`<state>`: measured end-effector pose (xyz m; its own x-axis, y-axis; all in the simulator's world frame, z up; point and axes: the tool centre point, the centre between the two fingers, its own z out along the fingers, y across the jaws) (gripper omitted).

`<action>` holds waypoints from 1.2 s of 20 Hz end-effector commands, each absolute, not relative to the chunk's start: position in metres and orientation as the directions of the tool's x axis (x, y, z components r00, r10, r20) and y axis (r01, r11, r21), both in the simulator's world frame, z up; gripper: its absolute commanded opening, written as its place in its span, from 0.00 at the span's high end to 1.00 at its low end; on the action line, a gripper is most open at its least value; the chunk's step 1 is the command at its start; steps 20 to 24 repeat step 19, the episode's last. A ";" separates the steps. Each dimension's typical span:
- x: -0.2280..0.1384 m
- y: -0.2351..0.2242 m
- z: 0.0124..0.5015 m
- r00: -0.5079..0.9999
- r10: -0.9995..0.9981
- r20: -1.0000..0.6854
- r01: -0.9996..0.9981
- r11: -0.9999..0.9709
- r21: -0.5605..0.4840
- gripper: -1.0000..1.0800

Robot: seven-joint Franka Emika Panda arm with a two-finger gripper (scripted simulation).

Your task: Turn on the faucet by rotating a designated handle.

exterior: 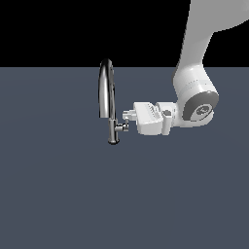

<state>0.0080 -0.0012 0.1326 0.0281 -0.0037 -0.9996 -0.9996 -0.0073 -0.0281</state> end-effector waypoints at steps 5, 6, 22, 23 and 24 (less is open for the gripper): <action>-0.024 -0.007 0.116 0.011 0.000 -1.000 -1.000 -0.008 -0.011 1.00; -0.028 -0.007 0.114 0.011 0.000 -1.000 -1.000 -0.008 -0.011 1.00; -0.041 -0.008 0.062 0.011 0.000 -1.000 -1.000 -0.008 -0.011 1.00; -0.041 -0.008 0.062 0.011 0.000 -1.000 -1.000 -0.008 -0.011 1.00; -0.041 -0.008 0.062 0.011 0.000 -1.000 -1.000 -0.008 -0.011 1.00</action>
